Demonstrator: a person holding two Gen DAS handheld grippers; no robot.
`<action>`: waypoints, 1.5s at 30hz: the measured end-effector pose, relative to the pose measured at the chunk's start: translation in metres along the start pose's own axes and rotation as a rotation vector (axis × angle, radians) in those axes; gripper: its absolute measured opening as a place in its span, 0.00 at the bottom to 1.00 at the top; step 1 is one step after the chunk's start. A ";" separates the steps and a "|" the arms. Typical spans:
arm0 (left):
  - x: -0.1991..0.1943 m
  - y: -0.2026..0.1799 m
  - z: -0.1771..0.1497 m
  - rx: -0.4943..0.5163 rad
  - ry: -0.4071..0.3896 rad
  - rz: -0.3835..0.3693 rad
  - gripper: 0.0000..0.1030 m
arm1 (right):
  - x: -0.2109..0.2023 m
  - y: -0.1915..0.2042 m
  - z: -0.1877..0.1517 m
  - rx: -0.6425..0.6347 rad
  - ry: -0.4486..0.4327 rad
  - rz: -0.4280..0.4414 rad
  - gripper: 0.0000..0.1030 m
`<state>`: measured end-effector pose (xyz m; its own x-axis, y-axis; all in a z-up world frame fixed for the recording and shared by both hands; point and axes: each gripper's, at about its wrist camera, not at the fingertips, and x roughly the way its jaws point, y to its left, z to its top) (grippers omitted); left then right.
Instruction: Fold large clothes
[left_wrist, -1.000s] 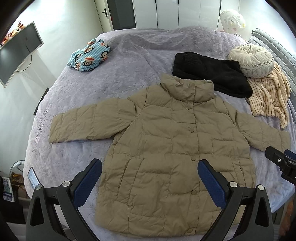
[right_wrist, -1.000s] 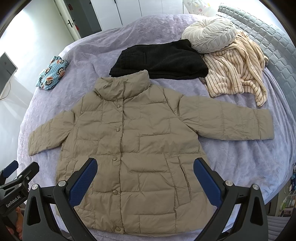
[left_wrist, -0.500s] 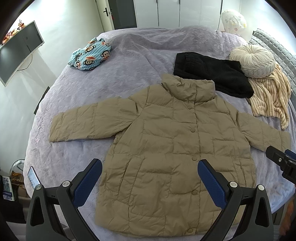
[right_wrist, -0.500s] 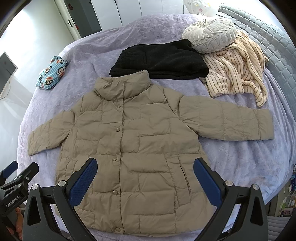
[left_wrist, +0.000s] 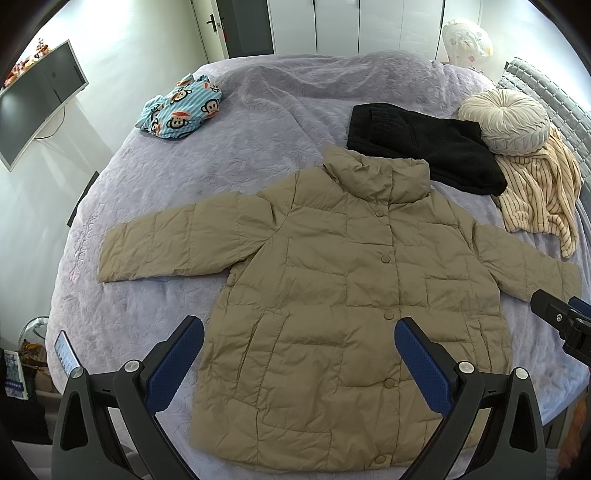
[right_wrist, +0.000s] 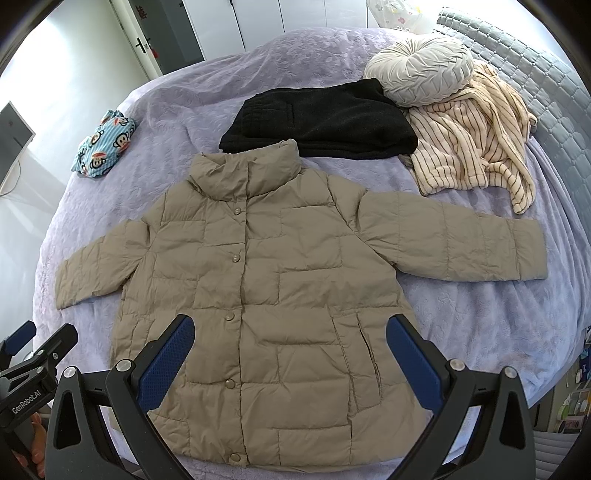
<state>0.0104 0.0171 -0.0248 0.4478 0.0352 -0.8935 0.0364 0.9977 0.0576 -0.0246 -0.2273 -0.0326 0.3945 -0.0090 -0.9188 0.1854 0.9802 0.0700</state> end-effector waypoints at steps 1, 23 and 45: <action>0.000 0.000 0.000 0.000 0.000 0.000 1.00 | 0.001 0.000 -0.001 0.000 0.000 0.000 1.00; 0.008 0.022 -0.003 -0.048 0.019 -0.040 1.00 | 0.003 0.022 -0.007 -0.047 0.039 -0.029 1.00; 0.182 0.210 -0.013 -0.353 -0.020 -0.185 1.00 | 0.123 0.155 -0.040 -0.212 0.223 0.157 1.00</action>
<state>0.0874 0.2334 -0.1810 0.4799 -0.1444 -0.8654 -0.1902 0.9458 -0.2633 0.0163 -0.0685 -0.1500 0.1924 0.1656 -0.9672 -0.0622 0.9857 0.1564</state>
